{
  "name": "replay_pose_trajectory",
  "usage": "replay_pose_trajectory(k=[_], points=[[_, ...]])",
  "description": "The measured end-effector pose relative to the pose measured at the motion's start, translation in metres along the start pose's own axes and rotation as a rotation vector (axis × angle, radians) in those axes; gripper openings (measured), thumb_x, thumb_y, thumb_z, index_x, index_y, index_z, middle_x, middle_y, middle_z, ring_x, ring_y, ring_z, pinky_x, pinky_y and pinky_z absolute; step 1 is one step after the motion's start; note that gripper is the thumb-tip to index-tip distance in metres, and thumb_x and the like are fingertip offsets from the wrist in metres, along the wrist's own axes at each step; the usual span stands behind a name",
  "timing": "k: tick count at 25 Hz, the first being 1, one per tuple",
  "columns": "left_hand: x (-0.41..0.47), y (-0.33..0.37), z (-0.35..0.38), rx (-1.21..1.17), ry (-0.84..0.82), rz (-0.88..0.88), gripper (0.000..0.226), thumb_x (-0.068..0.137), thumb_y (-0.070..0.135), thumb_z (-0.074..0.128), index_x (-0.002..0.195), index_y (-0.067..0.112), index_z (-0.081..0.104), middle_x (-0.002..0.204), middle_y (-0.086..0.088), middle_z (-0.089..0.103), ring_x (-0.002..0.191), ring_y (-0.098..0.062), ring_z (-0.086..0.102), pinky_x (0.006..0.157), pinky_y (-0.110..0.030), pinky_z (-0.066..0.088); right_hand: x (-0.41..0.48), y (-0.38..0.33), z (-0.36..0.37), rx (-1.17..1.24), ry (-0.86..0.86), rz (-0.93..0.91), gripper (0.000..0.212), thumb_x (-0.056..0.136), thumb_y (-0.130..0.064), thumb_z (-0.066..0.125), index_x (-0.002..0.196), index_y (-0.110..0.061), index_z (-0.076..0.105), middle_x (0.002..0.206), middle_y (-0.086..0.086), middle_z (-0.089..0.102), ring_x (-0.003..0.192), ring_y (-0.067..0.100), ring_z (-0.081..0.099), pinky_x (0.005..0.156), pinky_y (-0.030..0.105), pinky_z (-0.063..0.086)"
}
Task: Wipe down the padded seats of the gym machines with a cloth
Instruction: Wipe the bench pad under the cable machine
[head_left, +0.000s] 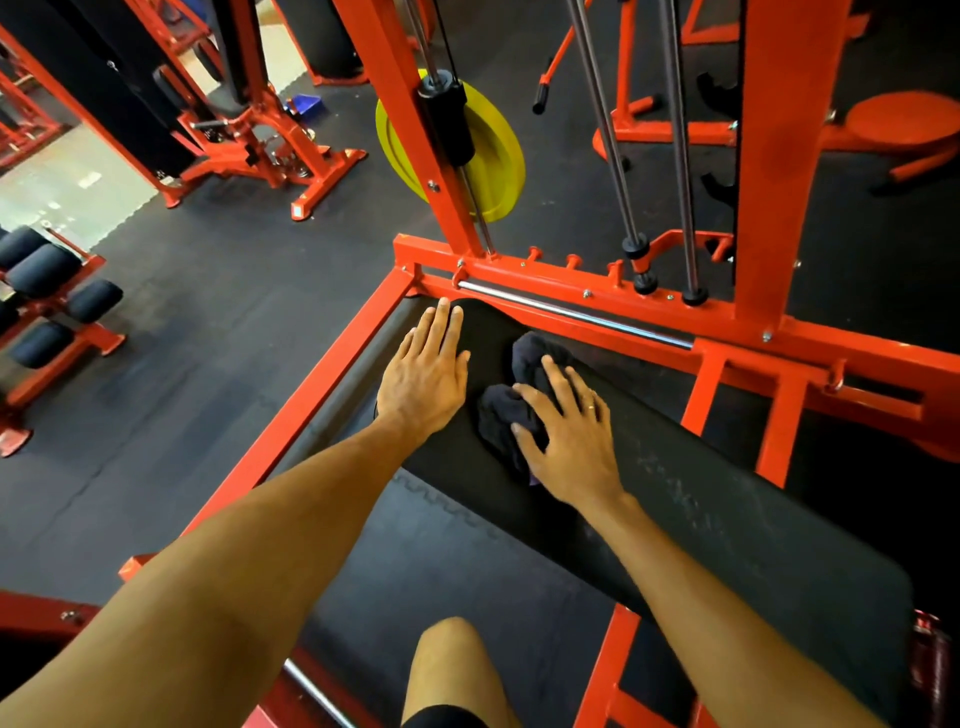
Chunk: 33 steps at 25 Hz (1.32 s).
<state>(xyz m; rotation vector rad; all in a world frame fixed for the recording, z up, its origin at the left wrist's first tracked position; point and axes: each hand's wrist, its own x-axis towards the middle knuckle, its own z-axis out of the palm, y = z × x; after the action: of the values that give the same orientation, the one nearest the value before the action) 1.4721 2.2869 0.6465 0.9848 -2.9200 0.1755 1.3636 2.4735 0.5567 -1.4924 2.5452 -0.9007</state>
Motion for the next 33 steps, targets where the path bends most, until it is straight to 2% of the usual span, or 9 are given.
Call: replay_pose_trajectory(k=[7, 10, 14, 16, 21, 23, 25, 28, 33], points=[[0.000, -0.002, 0.001, 0.023, -0.004, -0.004, 0.063, 0.108, 0.043, 0.022, 0.163, 0.015, 0.006, 0.170, -0.008, 0.005, 0.157, -0.027, 0.008, 0.127, -0.043, 0.017, 0.067, -0.035, -0.005, 0.128, 0.060, 0.505, 0.050, 0.097, -0.047, 0.054, 0.145, -0.035, 0.050, 0.167, 0.001, 0.024, 0.150, 0.036, 0.022, 0.117, 0.058, 0.021], [0.001, -0.001, 0.001, 0.021, -0.025, 0.010, 0.063, 0.109, 0.042, 0.021, 0.162, 0.015, 0.002, 0.170, -0.008, 0.001, 0.157, -0.026, 0.004, 0.127, -0.043, 0.014, 0.025, -0.060, 0.009, 0.080, 0.106, 0.303, 0.046, 0.096, -0.046, 0.057, 0.141, -0.035, 0.055, 0.166, 0.003, 0.027, 0.152, 0.034, 0.021, 0.116, 0.059, 0.023], [0.000, 0.000, 0.000, 0.030, -0.026, 0.006, 0.063, 0.109, 0.042, 0.023, 0.163, 0.015, 0.003, 0.170, -0.008, 0.002, 0.157, -0.027, 0.005, 0.127, -0.042, 0.013, -0.030, -0.028, 0.009, 0.080, 0.060, 0.027, 0.044, 0.097, -0.044, 0.057, 0.141, -0.038, 0.055, 0.168, -0.002, 0.024, 0.154, 0.029, 0.020, 0.118, 0.051, 0.026], [0.000, 0.000, 0.000, 0.038, -0.016, 0.000, 0.062, 0.109, 0.041, 0.023, 0.163, 0.014, 0.006, 0.170, -0.008, 0.004, 0.157, -0.027, 0.007, 0.127, -0.044, 0.016, -0.025, -0.004, 0.003, 0.066, 0.044, 0.066, 0.044, 0.096, -0.041, 0.062, 0.139, -0.039, 0.056, 0.168, -0.004, 0.022, 0.153, 0.029, 0.022, 0.117, 0.052, 0.029], [0.004, -0.001, 0.002, 0.039, -0.020, 0.001, 0.063, 0.109, 0.042, 0.021, 0.163, 0.015, 0.003, 0.170, -0.008, 0.003, 0.157, -0.027, 0.006, 0.127, -0.044, 0.017, 0.029, -0.013, -0.007, 0.221, 0.080, 0.491, 0.043, 0.096, -0.039, 0.063, 0.138, -0.037, 0.055, 0.168, -0.004, 0.022, 0.152, 0.033, 0.020, 0.117, 0.055, 0.022], [0.000, -0.002, 0.005, 0.050, -0.013, 0.009, 0.063, 0.109, 0.041, 0.022, 0.162, 0.013, 0.004, 0.170, -0.009, 0.004, 0.157, -0.028, 0.007, 0.126, -0.045, 0.018, 0.025, -0.039, 0.001, 0.205, 0.084, 0.427, 0.042, 0.096, -0.041, 0.062, 0.138, -0.036, 0.057, 0.166, -0.001, 0.026, 0.151, 0.035, 0.022, 0.115, 0.056, 0.022], [0.002, -0.003, 0.006, 0.046, -0.004, 0.017, 0.063, 0.109, 0.040, 0.023, 0.162, 0.013, 0.004, 0.170, -0.010, 0.004, 0.157, -0.028, 0.007, 0.126, -0.045, 0.018, -0.003, -0.053, 0.006, 0.168, 0.084, 0.215, 0.041, 0.097, -0.046, 0.058, 0.137, -0.038, 0.057, 0.166, -0.001, 0.027, 0.153, 0.033, 0.021, 0.115, 0.055, 0.024], [0.001, -0.001, 0.007, 0.054, -0.004, 0.018, 0.062, 0.109, 0.039, 0.023, 0.162, 0.013, 0.005, 0.170, -0.010, 0.005, 0.156, -0.028, 0.008, 0.126, -0.045, 0.018, -0.055, -0.028, 0.009, 0.142, 0.049, -0.017, 0.039, 0.098, -0.045, 0.055, 0.137, -0.040, 0.056, 0.167, -0.004, 0.026, 0.154, 0.029, 0.022, 0.116, 0.052, 0.029], [0.004, -0.002, 0.002, 0.114, 0.016, 0.061, 0.060, 0.109, 0.034, 0.031, 0.160, 0.007, 0.018, 0.167, -0.015, 0.017, 0.155, -0.032, 0.016, 0.127, -0.050, 0.012, -0.037, -0.002, 0.003, 0.162, 0.033, 0.218, 0.041, 0.094, -0.033, 0.067, 0.134, -0.039, 0.057, 0.168, -0.004, 0.022, 0.153, 0.029, 0.021, 0.117, 0.054, 0.026]])
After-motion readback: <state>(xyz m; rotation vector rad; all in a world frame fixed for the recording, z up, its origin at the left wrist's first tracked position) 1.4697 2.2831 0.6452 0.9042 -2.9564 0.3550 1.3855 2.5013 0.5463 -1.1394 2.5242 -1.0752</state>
